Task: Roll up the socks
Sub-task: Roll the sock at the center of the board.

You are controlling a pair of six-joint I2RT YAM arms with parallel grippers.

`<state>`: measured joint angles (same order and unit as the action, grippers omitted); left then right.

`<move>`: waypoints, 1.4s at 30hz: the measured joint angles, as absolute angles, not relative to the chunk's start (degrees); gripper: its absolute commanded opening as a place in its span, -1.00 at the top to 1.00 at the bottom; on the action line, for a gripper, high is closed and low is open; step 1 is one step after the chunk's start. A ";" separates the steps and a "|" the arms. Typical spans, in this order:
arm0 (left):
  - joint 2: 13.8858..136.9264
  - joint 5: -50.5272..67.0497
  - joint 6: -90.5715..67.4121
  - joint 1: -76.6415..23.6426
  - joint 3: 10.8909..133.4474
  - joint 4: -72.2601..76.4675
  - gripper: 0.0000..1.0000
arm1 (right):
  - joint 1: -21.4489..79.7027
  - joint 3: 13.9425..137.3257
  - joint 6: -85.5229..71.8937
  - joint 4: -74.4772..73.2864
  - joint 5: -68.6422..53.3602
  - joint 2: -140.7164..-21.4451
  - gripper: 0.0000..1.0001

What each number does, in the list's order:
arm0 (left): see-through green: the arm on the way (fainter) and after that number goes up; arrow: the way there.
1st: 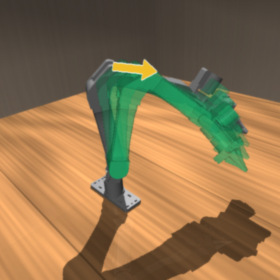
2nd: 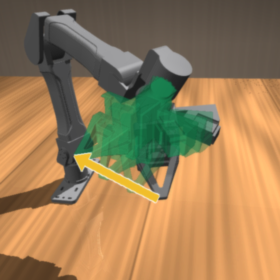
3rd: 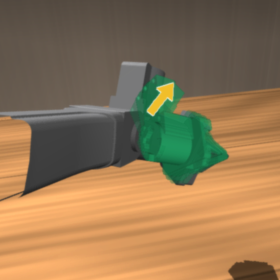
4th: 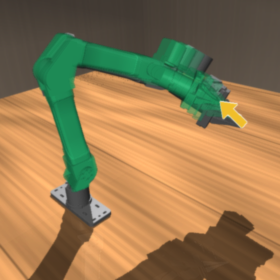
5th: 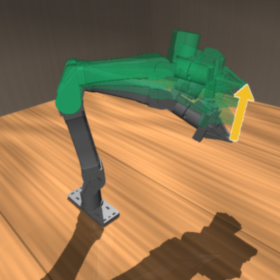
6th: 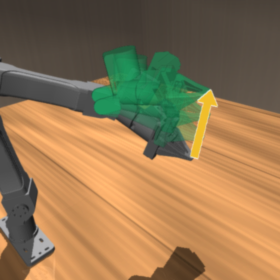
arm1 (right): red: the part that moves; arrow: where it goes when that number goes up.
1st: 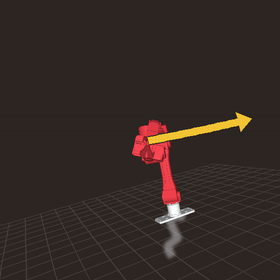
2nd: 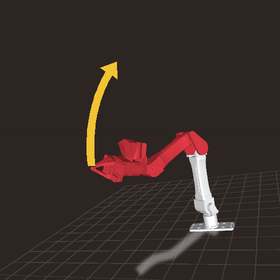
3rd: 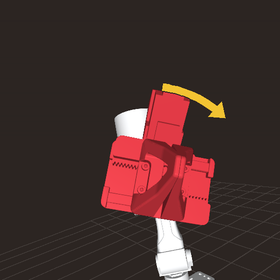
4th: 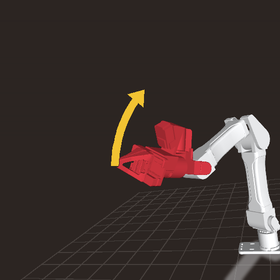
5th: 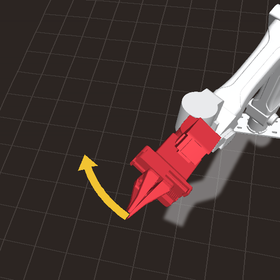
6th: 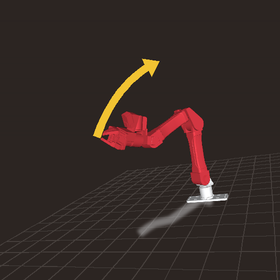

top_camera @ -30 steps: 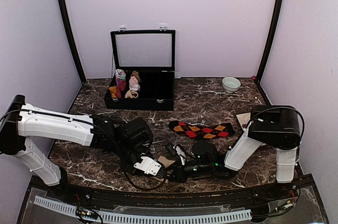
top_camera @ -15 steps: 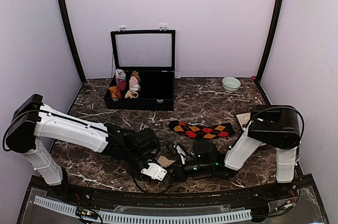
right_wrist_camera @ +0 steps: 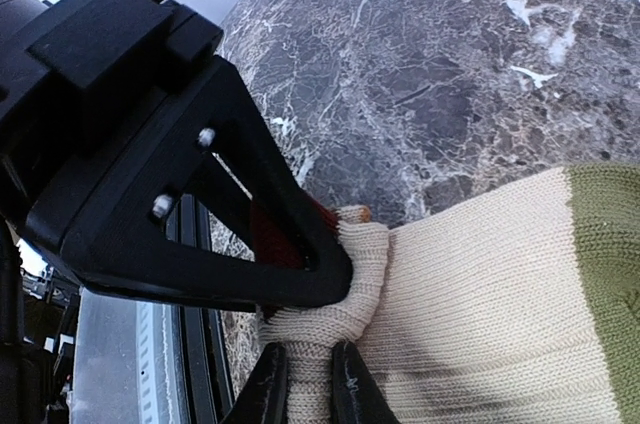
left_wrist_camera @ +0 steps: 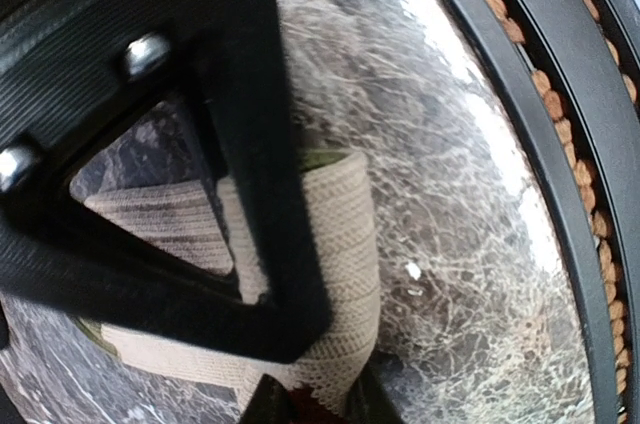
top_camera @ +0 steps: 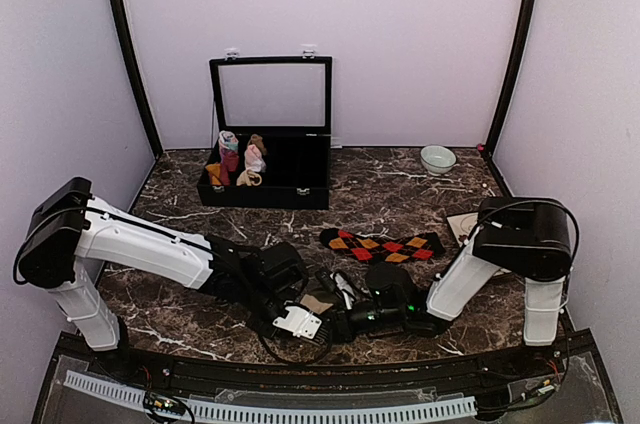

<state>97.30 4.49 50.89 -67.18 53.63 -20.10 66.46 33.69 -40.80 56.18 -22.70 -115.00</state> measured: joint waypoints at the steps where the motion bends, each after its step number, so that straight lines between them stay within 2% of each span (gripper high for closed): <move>1: 97.30 4.78 50.96 -67.00 53.63 -20.16 0.89 | 66.35 33.65 -40.80 55.75 -22.72 -114.80 0.65; 3: 97.36 5.39 51.03 -66.67 53.65 -20.12 0.92 | 66.28 33.47 -40.71 54.96 -22.33 -114.30 0.60; 4: 97.43 5.72 51.03 -66.48 53.65 -20.05 0.94 | 66.26 33.30 -40.58 54.30 -21.87 -113.91 0.12; 5: 97.51 6.17 51.03 -66.30 53.71 -19.97 0.95 | 66.26 33.08 -40.58 53.87 -21.52 -113.56 -0.85; 6: 97.69 6.48 51.03 -66.08 53.87 -19.92 0.97 | 66.24 32.80 -40.51 53.19 -20.95 -113.08 -0.97; 21: 100.44 13.41 51.11 -64.38 56.69 -23.35 1.00 | 66.70 28.25 -35.62 46.11 -9.67 -102.54 -0.99; 25: 101.27 13.69 50.52 -64.38 57.36 -23.81 1.00 | 68.03 27.05 -36.29 38.44 -0.71 -97.06 -0.99; 30: 102.45 14.41 50.24 -64.20 58.59 -25.50 1.00 | 69.41 24.08 -36.27 22.85 16.62 -86.32 -0.99; 38: 104.42 15.14 48.97 -64.12 61.08 -27.57 1.00 | 69.69 18.63 -39.09 14.68 30.89 -71.35 -0.98; 42: 105.23 16.29 47.57 -63.53 62.24 -28.73 0.99 | 68.73 16.58 -40.27 15.31 31.53 -67.02 -0.74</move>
<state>105.23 16.29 47.57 -63.53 62.24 -28.73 68.73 16.58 -40.27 15.31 31.53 -67.02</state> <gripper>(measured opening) 0.121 0.956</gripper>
